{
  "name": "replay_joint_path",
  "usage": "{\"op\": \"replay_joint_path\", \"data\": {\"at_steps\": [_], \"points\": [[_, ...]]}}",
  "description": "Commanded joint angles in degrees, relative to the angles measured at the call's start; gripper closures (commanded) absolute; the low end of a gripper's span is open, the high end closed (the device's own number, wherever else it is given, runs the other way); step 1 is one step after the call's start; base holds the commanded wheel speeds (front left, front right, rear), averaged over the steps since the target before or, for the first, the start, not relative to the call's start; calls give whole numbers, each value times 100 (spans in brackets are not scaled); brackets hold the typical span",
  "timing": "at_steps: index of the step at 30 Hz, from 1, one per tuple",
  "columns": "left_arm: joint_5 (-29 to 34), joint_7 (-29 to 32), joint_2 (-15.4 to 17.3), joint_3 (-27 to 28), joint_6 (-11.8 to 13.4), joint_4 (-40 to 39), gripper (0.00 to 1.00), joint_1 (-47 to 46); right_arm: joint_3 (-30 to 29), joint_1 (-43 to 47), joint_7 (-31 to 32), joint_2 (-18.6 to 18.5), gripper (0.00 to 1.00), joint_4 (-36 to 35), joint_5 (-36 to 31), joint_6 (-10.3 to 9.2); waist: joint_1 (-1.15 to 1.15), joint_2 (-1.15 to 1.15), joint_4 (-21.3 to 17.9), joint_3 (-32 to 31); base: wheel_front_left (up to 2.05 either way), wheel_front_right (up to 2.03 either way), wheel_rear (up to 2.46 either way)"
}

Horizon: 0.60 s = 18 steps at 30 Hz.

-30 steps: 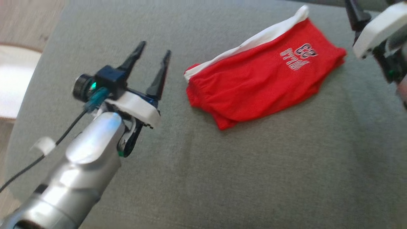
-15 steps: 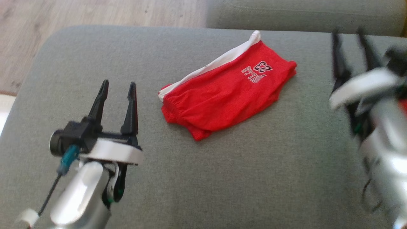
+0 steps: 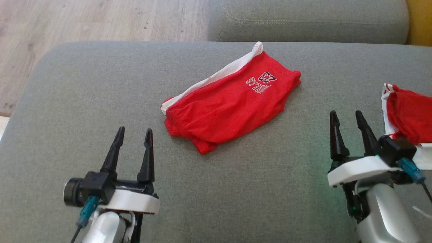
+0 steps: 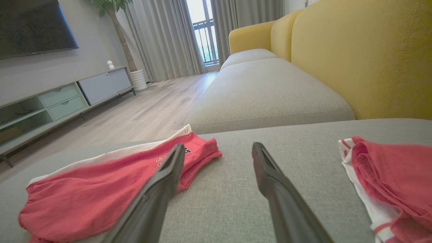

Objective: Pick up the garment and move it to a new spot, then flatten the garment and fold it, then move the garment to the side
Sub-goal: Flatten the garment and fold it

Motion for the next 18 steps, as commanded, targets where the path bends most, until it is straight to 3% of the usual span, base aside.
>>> {"op": "replay_joint_path", "data": {"at_steps": [1,9,18], "points": [[99,-45,-35,352,-64,-144,0,-115,47,-40,84,65,0,-321,-92,39,0,0,6,23,0,0,0],[311,-46,-309,657,-400,-35,0,-169,-147,-64,547,128,0,-774,-54,39,0,0,201,278,0,0,0],[538,-46,-572,757,-665,168,0,-357,-425,-717,1539,137,0,-266,1615,39,0,0,644,641,0,0,0]]}}
